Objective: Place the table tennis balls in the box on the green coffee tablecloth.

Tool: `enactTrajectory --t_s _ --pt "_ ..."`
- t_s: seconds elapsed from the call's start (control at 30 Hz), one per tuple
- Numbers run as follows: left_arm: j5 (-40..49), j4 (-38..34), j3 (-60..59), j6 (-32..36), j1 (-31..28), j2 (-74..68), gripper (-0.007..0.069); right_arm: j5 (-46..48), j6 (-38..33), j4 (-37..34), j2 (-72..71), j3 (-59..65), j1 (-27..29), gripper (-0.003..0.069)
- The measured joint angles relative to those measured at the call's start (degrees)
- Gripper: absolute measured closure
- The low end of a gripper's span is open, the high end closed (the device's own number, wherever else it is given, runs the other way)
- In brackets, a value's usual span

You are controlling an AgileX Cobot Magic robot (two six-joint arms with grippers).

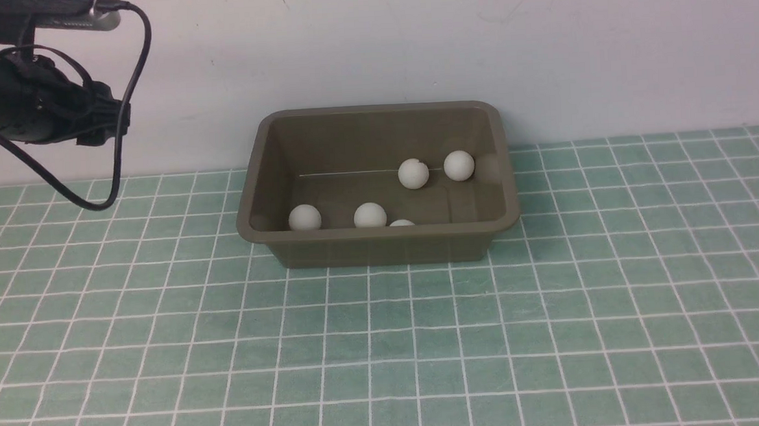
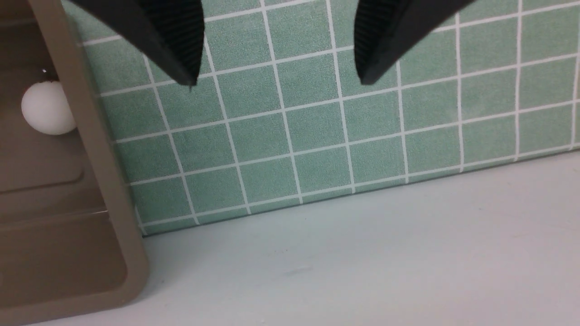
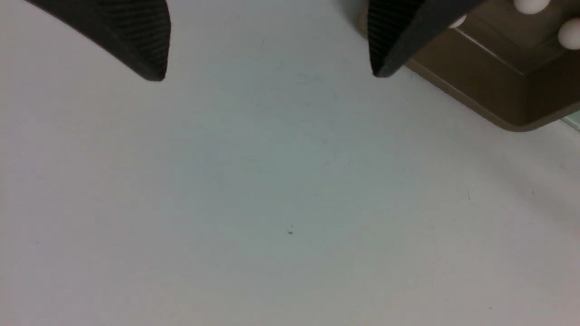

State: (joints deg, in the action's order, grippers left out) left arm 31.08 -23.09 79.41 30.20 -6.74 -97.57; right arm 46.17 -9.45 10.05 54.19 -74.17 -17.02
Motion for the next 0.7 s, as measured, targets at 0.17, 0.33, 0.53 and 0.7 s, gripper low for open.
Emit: enactTrajectory --t_s 0.17,0.33,0.53,0.7 --pt "0.0 0.0 0.0 0.1 0.0 0.0 0.022 -6.7 -0.2 -3.9 -11.0 18.1 0.0 0.0127" --pt "0.0 -0.1 0.0 0.2 0.0 0.0 0.022 -18.5 -0.2 -4.9 -20.5 35.6 0.0 0.0127" --pt "0.0 -1.5 0.0 0.3 0.0 0.0 0.022 -28.8 -0.1 -4.9 -25.7 49.8 0.0 0.0127" --pt "0.0 -1.6 0.0 0.5 0.0 0.0 0.022 -29.4 -0.1 -4.8 -25.8 54.9 0.0 0.0127"
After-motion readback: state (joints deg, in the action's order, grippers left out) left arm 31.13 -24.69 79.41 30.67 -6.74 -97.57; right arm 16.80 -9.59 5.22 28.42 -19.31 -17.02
